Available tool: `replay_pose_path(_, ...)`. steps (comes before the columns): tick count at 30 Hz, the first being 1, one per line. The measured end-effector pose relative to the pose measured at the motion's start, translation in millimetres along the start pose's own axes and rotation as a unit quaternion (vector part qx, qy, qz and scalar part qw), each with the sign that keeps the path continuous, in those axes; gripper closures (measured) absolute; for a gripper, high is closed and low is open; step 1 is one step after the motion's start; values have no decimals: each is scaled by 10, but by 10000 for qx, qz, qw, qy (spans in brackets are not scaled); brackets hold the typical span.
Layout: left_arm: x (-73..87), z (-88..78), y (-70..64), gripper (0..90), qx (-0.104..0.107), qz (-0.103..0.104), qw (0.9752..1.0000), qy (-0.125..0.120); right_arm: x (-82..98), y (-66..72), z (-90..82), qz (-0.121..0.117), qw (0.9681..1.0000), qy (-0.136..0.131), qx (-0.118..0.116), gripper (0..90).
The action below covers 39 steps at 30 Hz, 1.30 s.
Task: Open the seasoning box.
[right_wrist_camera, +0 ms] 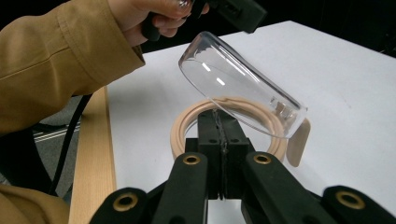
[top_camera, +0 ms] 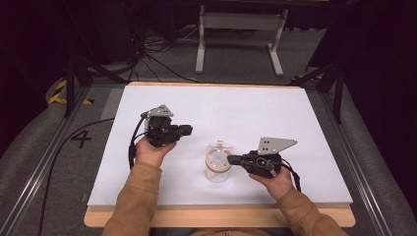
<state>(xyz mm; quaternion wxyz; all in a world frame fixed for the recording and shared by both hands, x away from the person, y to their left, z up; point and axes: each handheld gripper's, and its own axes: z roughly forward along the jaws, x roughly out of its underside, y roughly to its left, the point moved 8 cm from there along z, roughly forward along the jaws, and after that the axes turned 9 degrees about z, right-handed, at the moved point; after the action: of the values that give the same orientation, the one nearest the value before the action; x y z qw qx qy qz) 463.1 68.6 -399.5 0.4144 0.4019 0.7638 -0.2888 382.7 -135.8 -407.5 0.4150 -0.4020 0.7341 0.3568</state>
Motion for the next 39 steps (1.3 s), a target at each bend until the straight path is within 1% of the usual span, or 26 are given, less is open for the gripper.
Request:
replay_pose_path(1, 31, -21, 5, 825, -16, -31, 10000, 62, -8, -5, -1, 0, 10000, -6, -5, 895)
replay_pose_path(4, 95, -60, 27, 825, -86, -91, 9998, 123, -52, -51, -1, -7, 10000, -65, -17, 895)
replay_pose_path(7, 129, -86, 33, 825, -103, -126, 9998, 143, -68, -70, 2, 5, 10000, -72, -17, 895)
replay_pose_path(10, 160, -123, 40, 818, -134, -154, 9997, 125, -87, -98, 5, -48, 10000, -79, 38, 895)
replay_pose_path(11, 172, -133, 39, 817, -132, -191, 9997, 112, -95, -107, 5, -61, 9999, -95, 51, 895)
replay_pose_path(13, 201, -149, 57, 816, -163, -207, 9996, 140, -109, -127, 9, -70, 9999, -121, 66, 896)
replay_pose_path(14, 215, -151, 55, 817, -148, -264, 9994, 140, -113, -137, 12, -48, 9999, -125, 65, 895)
replay_pose_path(16, 265, -166, 73, 817, -176, -304, 9992, 202, -120, -187, 22, -23, 9999, -131, 105, 895)
replay_pose_path(21, 305, -190, 81, 816, -184, -376, 9989, 213, -126, -252, 34, 7, 9998, -139, 172, 895)
replay_pose_path(22, 310, -199, 88, 817, -211, -374, 9989, 193, -122, -283, 47, 0, 9997, -125, 203, 895)
replay_pose_path(23, 310, -199, 88, 816, -211, -374, 9989, 193, -122, -283, 47, 0, 9997, -125, 203, 895)
replay_pose_path(24, 321, -209, 85, 816, -211, -397, 9987, 230, -120, -299, 54, -1, 9996, -135, 228, 895)
replay_pose_path(26, 330, -211, 85, 816, -216, -386, 9987, 238, -113, -356, 58, 72, 9994, -147, 300, 895)
replay_pose_path(31, 329, -206, 86, 815, -218, -392, 9987, 223, -117, -384, 43, 76, 9992, -155, 355, 895)
replay_pose_path(34, 331, -201, 84, 814, -184, -386, 9988, 230, -121, -385, 42, 84, 9990, -178, 389, 894)
replay_pose_path(37, 333, -201, 81, 814, -187, -394, 9987, 254, -120, -390, 38, 151, 9990, -177, 372, 894)
replay_pose_path(39, 329, -199, 81, 814, -188, -379, 9988, 234, -118, -391, 43, 102, 9991, -173, 373, 894)
